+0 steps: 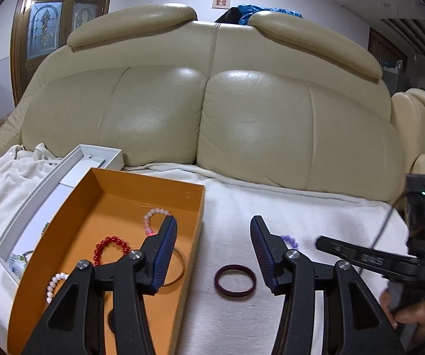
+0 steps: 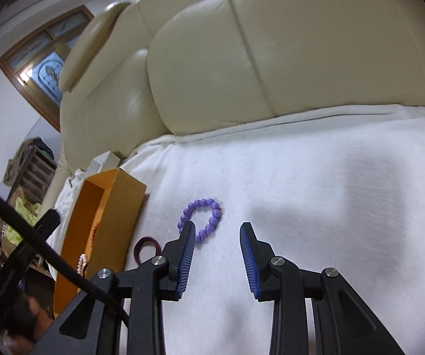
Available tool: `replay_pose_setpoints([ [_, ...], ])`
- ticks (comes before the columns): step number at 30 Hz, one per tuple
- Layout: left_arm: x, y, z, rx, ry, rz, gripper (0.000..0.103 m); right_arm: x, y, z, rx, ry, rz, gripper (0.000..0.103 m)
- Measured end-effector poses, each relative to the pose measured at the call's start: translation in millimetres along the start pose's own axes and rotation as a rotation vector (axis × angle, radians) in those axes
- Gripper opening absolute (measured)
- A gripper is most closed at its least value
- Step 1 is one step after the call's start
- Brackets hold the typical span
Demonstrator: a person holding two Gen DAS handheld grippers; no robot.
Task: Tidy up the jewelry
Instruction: 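Grasp the dark red bangle with the left tool while the right tool grasps the purple bead bracelet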
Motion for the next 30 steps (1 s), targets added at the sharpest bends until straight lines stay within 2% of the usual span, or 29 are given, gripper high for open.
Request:
replay_pose_setpoints([
  [4, 9.0, -2.5, -0.9, 0.017, 0.013, -0.01, 0.05, 4.8, -34.6, 3.2, 0.039, 0.04, -0.062, 0.033],
  [7, 9.2, -4.2, -3.2, 0.037, 0.011, -0.031, 0.04, 5.5, -55.8, -4.3, 0.075, 0.046, -0.073, 0.033],
  [8, 8.3, -3.5, -3.8, 0.04, 0.01, -0.038, 0.038, 5.1, -57.2, -4.3, 0.06, 0.08, -0.11, 0.03],
  [9, 6.0, -3.0, -4.8, 0.043, 0.006, -0.046, 0.037, 4.6, -56.3, -4.2, 0.058, 0.116, -0.144, 0.017],
  [10, 3.0, -2.3, -5.7, 0.045, 0.002, -0.058, 0.037, 4.1, -55.2, -5.5, 0.065, 0.147, -0.168, 0.011],
  [13, -12.8, -0.9, -12.0, 0.067, -0.016, -0.118, 0.037, -6.2, -41.5, -6.6, 0.051, 0.153, -0.2, 0.011],
  [17, -33.6, -7.8, -30.3, 0.125, -0.062, -0.134, 0.037, -33.1, -14.4, -9.9, 0.056, 0.13, -0.231, 0.011],
  [19, -44.2, -14.1, -43.4, 0.153, -0.101, -0.113, 0.039, -49.1, 0.1, -15.2, 0.064, 0.112, -0.241, 0.011],
  [21, -54.2, -23.1, -57.8, 0.179, -0.144, -0.083, 0.046, -64.3, 12.7, -20.7, 0.069, 0.088, -0.241, 0.011],
  [25, -59.6, -46.2, -83.9, 0.218, -0.243, 0.024, 0.047, -88.8, 24.2, -32.7, 0.09, 0.036, -0.229, 0.011],
  [28, -47.6, -64.5, -94.9, 0.248, -0.251, 0.108, 0.047, -99.5, 23.6, -41.9, 0.124, 0.016, -0.225, 0.011],
  [30, -42.5, -74.9, -104.2, 0.28, -0.253, 0.114, 0.046, -100.7, 22.9, -43.1, 0.127, 0.004, -0.21, 0.011],
])
Point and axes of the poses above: each gripper's, at about its wrist camera, not at the fingertips, and y roughly against the way its jaws point, x to its left, z to its top, the point moved 10 cm from there along -y, roughly the way its jaws point, and after that the axes turned 13 degrees about y, right-handed, at the moved point
